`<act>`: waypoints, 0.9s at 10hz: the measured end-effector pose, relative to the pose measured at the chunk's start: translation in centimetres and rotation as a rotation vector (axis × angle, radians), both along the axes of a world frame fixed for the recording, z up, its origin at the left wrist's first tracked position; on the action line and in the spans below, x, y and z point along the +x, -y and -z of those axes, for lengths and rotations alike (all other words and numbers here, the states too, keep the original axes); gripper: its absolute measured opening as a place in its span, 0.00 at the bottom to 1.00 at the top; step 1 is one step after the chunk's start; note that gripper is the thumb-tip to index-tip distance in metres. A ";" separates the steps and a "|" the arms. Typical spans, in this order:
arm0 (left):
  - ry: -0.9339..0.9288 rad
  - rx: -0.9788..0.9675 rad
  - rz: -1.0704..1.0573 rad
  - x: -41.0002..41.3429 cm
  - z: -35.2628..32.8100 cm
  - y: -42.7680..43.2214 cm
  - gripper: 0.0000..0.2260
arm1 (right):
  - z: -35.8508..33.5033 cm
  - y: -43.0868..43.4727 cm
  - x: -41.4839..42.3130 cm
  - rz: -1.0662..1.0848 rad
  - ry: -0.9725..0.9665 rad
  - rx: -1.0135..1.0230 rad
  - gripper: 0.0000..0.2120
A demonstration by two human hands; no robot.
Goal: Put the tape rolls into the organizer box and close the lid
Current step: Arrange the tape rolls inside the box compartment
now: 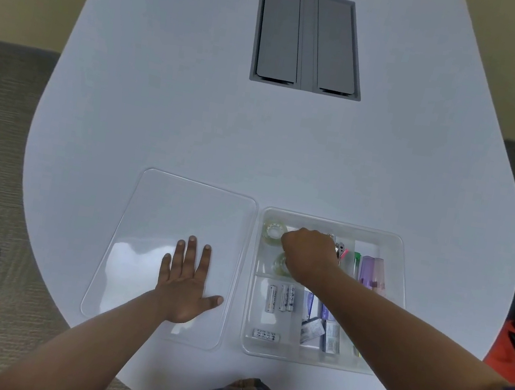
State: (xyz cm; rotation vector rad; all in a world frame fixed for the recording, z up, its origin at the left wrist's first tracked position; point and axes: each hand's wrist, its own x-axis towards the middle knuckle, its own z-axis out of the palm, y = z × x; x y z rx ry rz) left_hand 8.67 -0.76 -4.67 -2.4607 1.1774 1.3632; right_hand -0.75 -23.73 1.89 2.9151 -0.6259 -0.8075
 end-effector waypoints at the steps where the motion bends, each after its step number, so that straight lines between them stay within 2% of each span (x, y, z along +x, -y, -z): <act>1: -0.001 0.003 0.001 0.0 0.0 0.1 0.45 | 0.2 -0.6 -0.2 -0.003 -0.023 -0.032 0.07; 5: -0.001 -0.009 -0.004 -0.1 -0.1 0.0 0.46 | 1.6 -1.0 -0.4 0.061 0.038 -0.056 0.05; 7: 0.005 -0.015 -0.005 0.0 0.2 0.0 0.46 | 1.7 -0.8 -0.6 0.082 0.086 -0.004 0.11; 8: 0.008 -0.022 -0.012 0.0 0.5 -0.2 0.46 | 1.2 -0.6 -1.2 0.138 0.152 0.046 0.15; 9: 0.013 -0.029 -0.014 0.0 0.8 -0.2 0.46 | 0.6 -0.7 -2.4 0.167 0.268 0.131 0.15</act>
